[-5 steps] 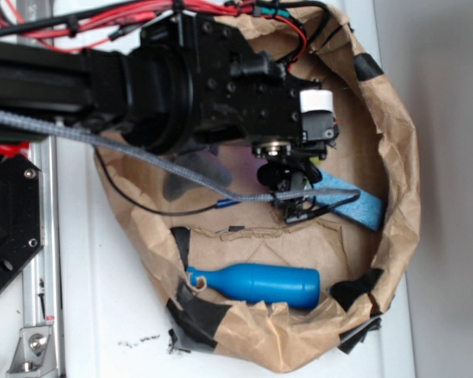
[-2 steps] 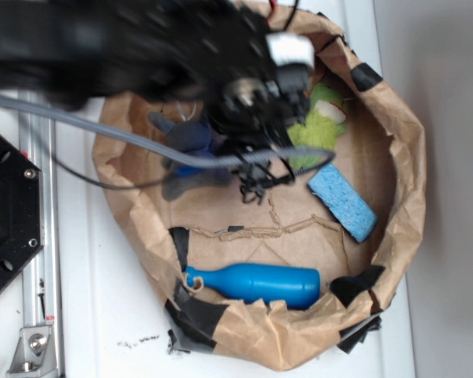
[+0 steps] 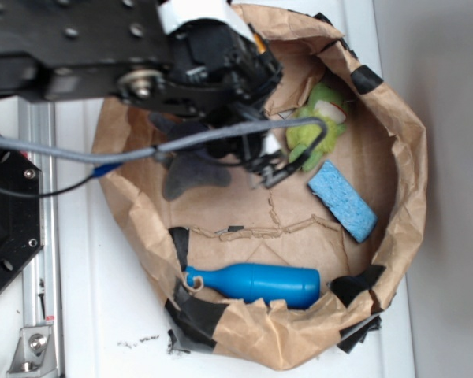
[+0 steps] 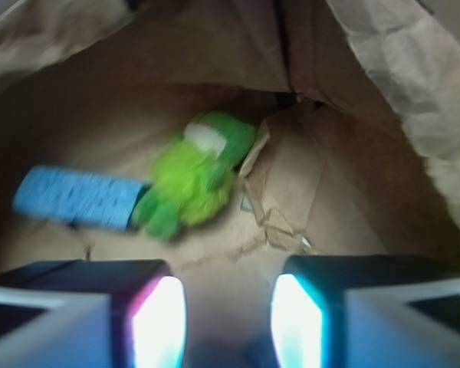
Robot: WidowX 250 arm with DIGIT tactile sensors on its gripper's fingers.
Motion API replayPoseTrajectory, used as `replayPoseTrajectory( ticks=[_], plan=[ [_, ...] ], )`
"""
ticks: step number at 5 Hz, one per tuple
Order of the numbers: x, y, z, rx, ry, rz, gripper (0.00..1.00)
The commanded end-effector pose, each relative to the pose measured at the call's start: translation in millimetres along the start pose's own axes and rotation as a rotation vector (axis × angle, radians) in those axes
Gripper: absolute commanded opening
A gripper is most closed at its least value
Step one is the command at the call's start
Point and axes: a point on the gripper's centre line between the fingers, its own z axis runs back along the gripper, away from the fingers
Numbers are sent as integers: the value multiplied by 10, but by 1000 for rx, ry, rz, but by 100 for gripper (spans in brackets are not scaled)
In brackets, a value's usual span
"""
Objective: Grab the green animal.
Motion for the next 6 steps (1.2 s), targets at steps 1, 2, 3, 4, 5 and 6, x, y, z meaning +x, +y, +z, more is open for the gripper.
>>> replayPoseTrajectory(
  ticks=[1, 2, 3, 4, 5, 6],
  plan=[
    [235, 204, -136, 29, -97, 158, 100],
    [375, 160, -216, 5, -84, 168, 100],
    [444, 33, -343, -31, -45, 140, 100],
    [448, -109, -448, -52, 0, 66, 100],
    [374, -48, -708, -24, 129, 63, 100],
    [233, 109, -841, 46, 295, 104, 59]
  ],
)
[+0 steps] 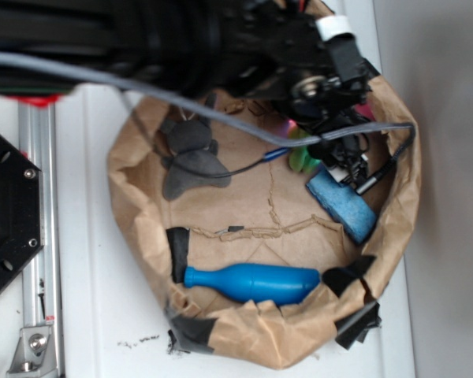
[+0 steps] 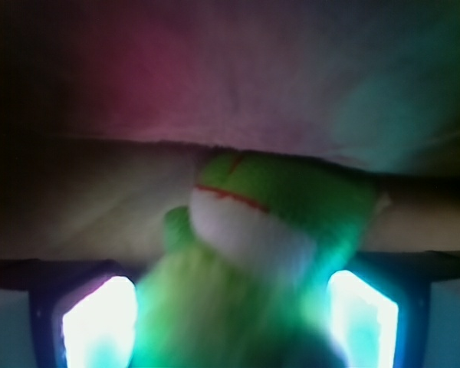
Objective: Grab the green animal.
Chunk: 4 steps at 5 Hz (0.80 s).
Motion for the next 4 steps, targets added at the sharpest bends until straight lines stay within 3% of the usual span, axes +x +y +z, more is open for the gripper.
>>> replayPoseTrajectory(
  ticks=[1, 2, 3, 4],
  plan=[
    [-159, 504, 92, 187, 332, 37, 0],
    [-362, 529, 632, 161, 288, -216, 0],
    [-434, 445, 1014, 100, 189, -468, 0],
    [-508, 346, 1175, 83, 177, -695, 0]
  ],
)
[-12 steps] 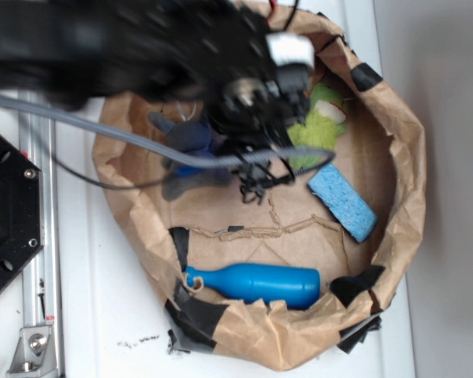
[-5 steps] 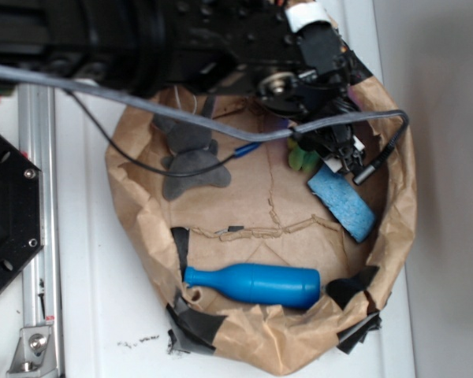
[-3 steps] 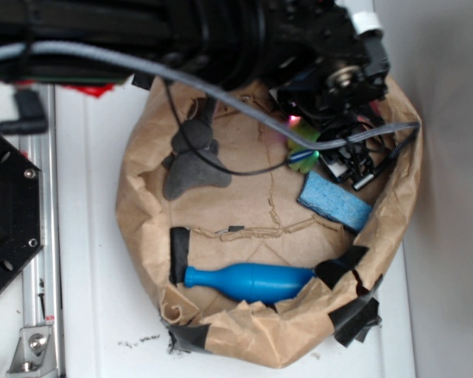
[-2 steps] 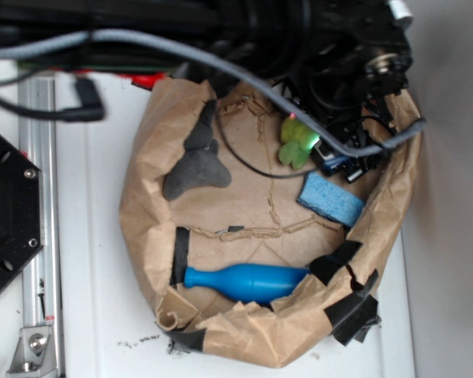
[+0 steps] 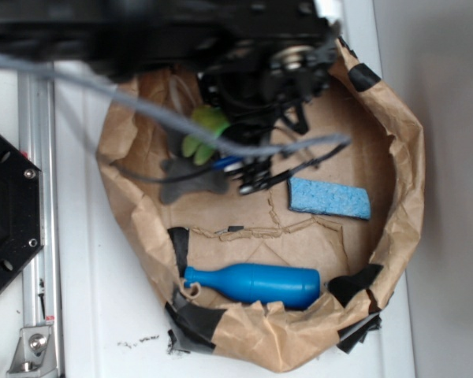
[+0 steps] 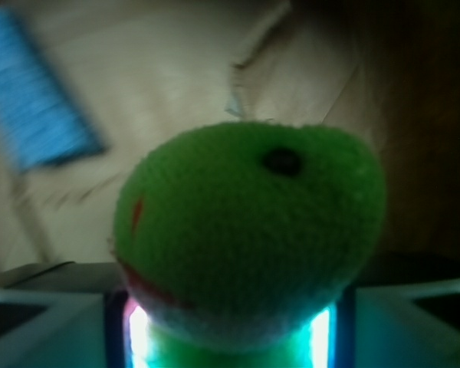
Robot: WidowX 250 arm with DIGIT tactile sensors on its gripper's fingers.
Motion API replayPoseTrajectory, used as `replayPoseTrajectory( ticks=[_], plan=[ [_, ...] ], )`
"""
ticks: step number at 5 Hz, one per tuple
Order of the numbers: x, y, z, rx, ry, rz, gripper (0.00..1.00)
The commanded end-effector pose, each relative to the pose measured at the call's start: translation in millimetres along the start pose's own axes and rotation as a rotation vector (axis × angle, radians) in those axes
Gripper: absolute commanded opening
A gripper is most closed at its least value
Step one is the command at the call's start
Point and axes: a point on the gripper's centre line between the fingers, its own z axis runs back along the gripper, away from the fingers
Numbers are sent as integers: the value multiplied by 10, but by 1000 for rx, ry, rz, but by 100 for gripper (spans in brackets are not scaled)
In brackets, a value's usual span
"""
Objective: Grab the green animal.
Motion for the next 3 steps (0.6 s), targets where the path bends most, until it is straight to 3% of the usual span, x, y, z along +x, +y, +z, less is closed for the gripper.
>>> replayPoseTrajectory(
  ticks=[1, 3],
  plan=[
    [-31, 94, 311, 39, -62, -305, 0],
    [-38, 164, 233, 36, -59, -266, 0]
  ],
)
